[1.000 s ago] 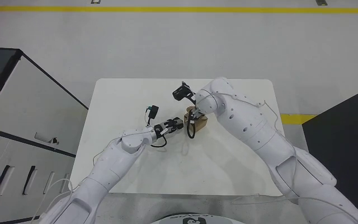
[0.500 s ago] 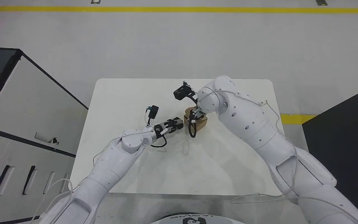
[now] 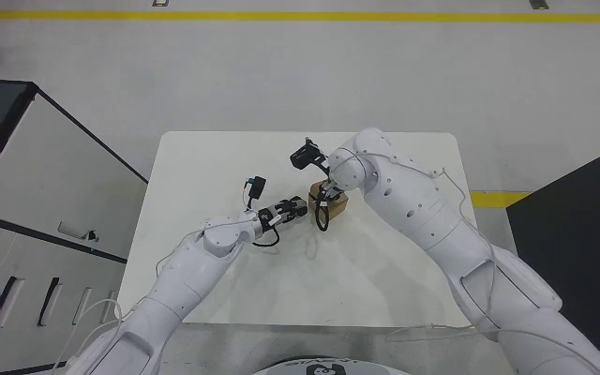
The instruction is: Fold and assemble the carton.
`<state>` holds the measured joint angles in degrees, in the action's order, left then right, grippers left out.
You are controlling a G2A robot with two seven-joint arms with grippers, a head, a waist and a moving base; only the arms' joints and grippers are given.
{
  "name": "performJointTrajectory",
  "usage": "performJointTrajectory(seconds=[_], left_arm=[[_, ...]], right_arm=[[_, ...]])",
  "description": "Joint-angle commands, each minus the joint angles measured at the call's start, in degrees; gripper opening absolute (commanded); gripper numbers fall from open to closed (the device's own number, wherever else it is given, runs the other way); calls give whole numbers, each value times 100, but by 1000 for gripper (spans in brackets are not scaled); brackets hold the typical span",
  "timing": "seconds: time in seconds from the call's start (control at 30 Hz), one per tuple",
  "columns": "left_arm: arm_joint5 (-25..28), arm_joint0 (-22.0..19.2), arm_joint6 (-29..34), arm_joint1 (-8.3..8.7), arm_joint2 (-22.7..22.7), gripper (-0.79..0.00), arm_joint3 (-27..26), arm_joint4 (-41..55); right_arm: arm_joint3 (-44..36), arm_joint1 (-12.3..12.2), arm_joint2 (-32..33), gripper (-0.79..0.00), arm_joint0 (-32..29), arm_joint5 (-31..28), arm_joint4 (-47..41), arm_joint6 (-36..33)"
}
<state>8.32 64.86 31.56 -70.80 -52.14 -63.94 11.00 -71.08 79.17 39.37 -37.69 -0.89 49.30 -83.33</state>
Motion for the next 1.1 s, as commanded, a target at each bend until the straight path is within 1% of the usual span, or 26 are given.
performJointTrajectory(seconds=[0.0,0.07,0.23,0.3,0.33,0.37,0.4,0.57,0.7,0.77,0.87,0.9,0.93,0.97,1.07], left_arm=[[0,0,0,0,0,-785,0,0],[0,0,0,0,0,-785,0,0],[0,0,0,0,0,-785,0,0],[0,0,0,0,0,-785,0,0],[0,0,0,0,0,-785,0,0],[0,0,0,0,0,-785,0,0],[0,0,0,0,0,-785,0,0],[0,0,0,0,0,-785,0,0],[0,0,0,0,0,-785,0,0],[0,0,0,0,0,-785,0,0],[0,0,0,0,0,-785,0,0],[0,0,0,0,0,-785,0,0],[0,0,0,0,0,-785,0,0],[0,0,0,0,0,-785,0,0],[0,0,0,0,0,-785,0,0]], right_arm=[[25,10,-10,-600,12,-3,16,20],[56,20,-23,-613,27,-15,37,29],[115,47,-60,-603,54,-49,79,38],[129,58,-79,-570,61,-55,101,37],[134,64,-86,-514,64,-61,104,35],[144,69,-92,-505,67,-61,107,24],[150,74,-102,-477,70,-66,118,19],[181,103,-149,-456,76,-81,174,38],[180,126,-183,-459,75,-89,210,42],[184,135,-193,-477,73,-85,231,43],[193,148,-211,-616,69,-54,300,56],[195,151,-214,-646,66,-44,320,68],[194,155,-217,-702,63,-34,347,84],[196,158,-220,-733,59,-28,366,89],[196,168,-216,-754,51,-22,385,89]])
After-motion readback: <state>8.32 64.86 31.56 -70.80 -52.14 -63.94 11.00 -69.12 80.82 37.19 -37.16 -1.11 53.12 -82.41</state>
